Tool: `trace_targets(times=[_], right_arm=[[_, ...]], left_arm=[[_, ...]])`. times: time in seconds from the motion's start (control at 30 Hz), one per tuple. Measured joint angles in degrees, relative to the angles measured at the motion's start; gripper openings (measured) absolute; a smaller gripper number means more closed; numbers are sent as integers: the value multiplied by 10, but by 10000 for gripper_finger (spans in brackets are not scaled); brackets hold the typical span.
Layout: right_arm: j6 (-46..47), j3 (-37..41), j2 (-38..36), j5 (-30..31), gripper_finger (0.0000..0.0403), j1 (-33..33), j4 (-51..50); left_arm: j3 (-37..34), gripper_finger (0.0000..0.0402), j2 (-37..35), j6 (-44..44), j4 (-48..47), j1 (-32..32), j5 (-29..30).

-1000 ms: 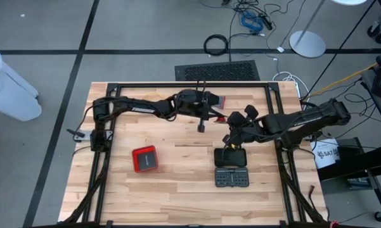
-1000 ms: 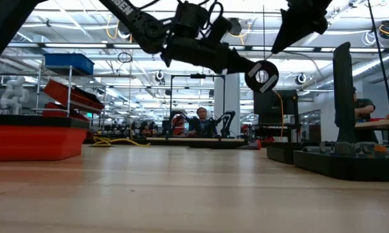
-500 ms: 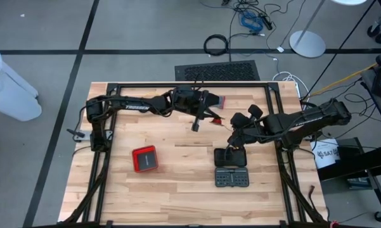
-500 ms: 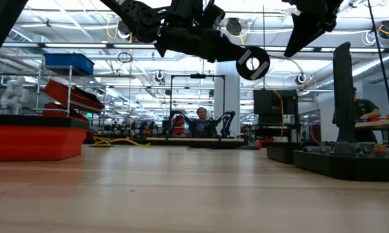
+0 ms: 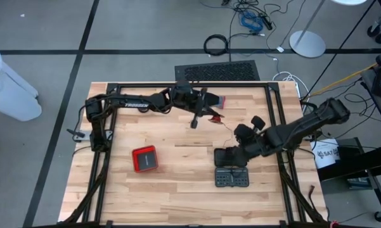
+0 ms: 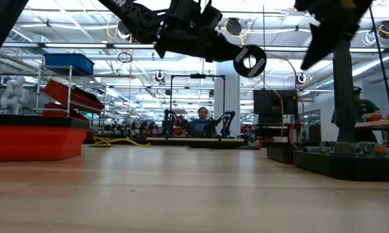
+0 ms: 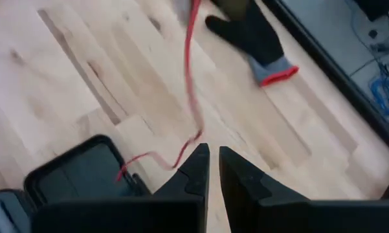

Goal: Coil cords
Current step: Coil the red wire onto the spool

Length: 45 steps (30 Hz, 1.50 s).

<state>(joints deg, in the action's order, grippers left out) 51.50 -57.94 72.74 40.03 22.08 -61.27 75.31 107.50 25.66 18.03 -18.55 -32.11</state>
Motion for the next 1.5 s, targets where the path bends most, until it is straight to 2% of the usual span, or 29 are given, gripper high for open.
trace_targets(times=[0.1, 0.2, 0.37, 0.47, 0.63, 0.73, 0.83, 1.17, 1.5], right_arm=[[59, 43, 0, 45, 25, 31, 21], [93, 86, 0, 117, 25, 53, 61], [84, 138, 0, 216, 31, 62, 132], [76, 156, 0, 262, 51, 57, 148], [82, 162, 0, 326, 107, 38, 120], [113, 162, 0, 336, 129, 22, 96], [141, 162, 0, 333, 132, 15, 78], [139, 162, 12, 370, 91, 16, 102], [153, 162, 23, 377, 58, 25, 103]], left_arm=[[1, 0, 0, -34, 33, -14, -17], [1, 0, 0, -43, 67, -25, -14], [1, 0, 0, -43, 128, -39, 16], [1, 0, 0, -37, 149, -41, 45], [1, 0, -2, -19, 139, -40, 74], [1, 0, -7, -18, 124, -36, 85], [1, 0, -15, -16, 123, -28, 102], [2, 0, -47, 54, 106, 19, 151], [2, 0, -47, 81, 77, 32, 162]])
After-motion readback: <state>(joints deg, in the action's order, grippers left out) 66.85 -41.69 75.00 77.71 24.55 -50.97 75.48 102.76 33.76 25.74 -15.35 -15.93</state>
